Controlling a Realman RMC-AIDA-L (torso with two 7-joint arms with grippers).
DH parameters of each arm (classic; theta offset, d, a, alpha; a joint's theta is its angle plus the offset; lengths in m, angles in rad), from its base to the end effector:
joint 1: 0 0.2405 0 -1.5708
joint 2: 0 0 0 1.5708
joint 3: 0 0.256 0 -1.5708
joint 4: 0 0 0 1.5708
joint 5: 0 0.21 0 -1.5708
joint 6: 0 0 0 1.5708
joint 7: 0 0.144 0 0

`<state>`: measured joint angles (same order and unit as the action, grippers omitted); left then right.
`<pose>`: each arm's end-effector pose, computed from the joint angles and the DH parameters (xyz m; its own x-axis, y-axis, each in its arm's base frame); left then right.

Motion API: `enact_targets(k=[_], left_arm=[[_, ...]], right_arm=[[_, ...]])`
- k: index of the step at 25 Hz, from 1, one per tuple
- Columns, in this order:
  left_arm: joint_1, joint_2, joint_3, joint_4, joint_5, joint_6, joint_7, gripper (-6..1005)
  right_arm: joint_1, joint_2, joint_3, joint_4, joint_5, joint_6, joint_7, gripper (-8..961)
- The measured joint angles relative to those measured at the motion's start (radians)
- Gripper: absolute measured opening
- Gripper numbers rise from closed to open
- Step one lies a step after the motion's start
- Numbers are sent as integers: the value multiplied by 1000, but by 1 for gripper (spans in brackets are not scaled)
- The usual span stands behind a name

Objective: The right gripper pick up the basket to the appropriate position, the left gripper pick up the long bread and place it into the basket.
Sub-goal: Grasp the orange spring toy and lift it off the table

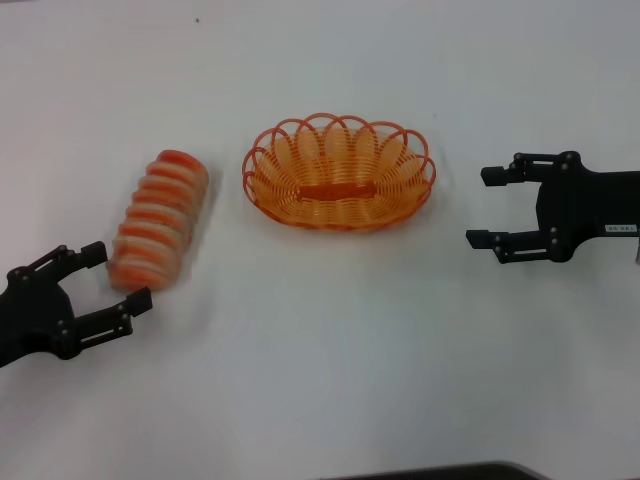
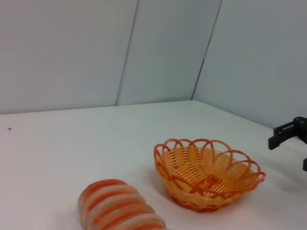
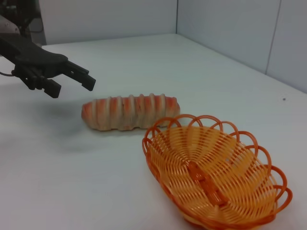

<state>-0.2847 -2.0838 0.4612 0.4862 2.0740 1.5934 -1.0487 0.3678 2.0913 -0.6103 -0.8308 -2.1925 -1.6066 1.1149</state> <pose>-0.3463 0.2354 -0.0122 0.7241 0.3744 0.5793 0.5872 -0.7752 -0.2329 0.3201 0.2843 0.0229 0.9378 -0.1932 -0.2886 -0.2839 -0.9050 -0.3169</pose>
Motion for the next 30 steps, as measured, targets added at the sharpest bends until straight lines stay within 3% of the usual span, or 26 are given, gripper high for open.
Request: enact_targets(k=[6, 11, 14, 17, 22, 27, 30], left_arm=[[4, -1, -22, 14, -11, -17, -39, 921], [-32, 0, -43, 129, -16, 74, -359, 920], [-65, -1, -22, 251, -9, 148, -557, 920], [-87, -12, 13, 394, 13, 143, -727, 921], [-149, -29, 168, 618, 174, 77, -1042, 921], [-238, -42, 367, 691, 407, 9, -1283, 920], [-277, -70, 448, 731, 543, -24, -1382, 920]], right_arm=[[6, 1, -26, 23, -1, 31, 2, 825], [5, 1, -26, 24, 1, 35, 12, 825], [6, 2, -26, 24, 2, 37, 13, 825], [9, 3, -26, 25, 3, 38, 14, 825], [10, 2, -25, 25, 5, 39, 14, 825], [11, 1, -25, 26, 4, 41, 15, 825], [12, 1, -26, 26, 2, 48, 23, 825]])
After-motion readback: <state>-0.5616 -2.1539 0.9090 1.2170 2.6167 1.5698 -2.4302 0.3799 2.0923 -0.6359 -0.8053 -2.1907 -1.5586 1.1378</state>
